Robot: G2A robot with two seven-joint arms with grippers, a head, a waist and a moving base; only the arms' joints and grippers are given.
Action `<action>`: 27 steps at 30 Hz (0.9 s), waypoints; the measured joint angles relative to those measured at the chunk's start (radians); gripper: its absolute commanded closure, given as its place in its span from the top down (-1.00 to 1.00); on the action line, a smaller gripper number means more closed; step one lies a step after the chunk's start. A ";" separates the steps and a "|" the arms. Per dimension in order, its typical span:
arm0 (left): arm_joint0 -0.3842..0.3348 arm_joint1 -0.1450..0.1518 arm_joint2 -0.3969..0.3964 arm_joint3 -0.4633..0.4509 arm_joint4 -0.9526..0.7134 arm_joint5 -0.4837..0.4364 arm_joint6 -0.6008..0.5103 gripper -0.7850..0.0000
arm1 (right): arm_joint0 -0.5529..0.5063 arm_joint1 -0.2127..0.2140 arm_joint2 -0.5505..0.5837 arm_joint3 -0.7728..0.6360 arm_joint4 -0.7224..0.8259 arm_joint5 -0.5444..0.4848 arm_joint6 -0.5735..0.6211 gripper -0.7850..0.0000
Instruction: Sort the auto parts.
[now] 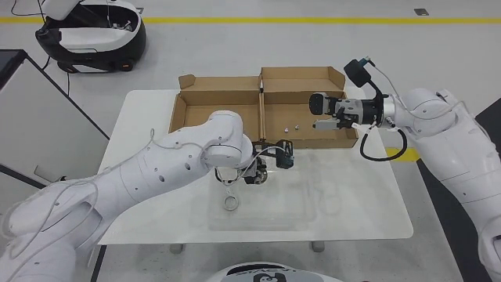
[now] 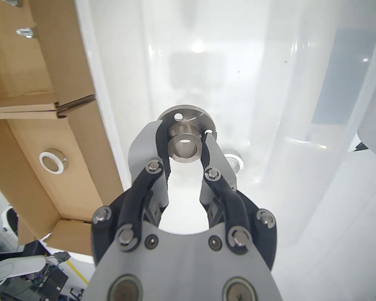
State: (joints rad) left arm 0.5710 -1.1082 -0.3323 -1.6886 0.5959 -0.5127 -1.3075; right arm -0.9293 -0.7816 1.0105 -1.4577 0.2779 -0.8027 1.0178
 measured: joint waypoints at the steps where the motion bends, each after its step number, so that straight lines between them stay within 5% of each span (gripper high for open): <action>1: -0.002 0.012 -0.011 -0.019 -0.002 0.000 0.000 -1.00 | 0.000 0.000 0.000 0.000 0.000 0.000 0.000 1.00; 11: 0.054 0.153 -0.186 -0.170 -0.067 -0.046 0.046 -1.00 | 0.000 0.000 0.000 0.000 0.000 0.000 0.000 1.00; 18: 0.175 0.246 -0.405 -0.189 -0.208 -0.208 0.208 -1.00 | 0.000 0.000 0.000 0.000 0.000 0.000 0.000 1.00; 27: 0.346 0.322 -0.630 -0.174 -0.376 -0.441 0.440 -1.00 | 0.000 0.000 0.000 0.000 0.000 0.000 0.000 1.00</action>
State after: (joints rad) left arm 0.9169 -0.7862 -0.9625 -1.8623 0.2196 -0.9533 -0.8674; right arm -0.9293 -0.7816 1.0105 -1.4577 0.2779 -0.8027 1.0178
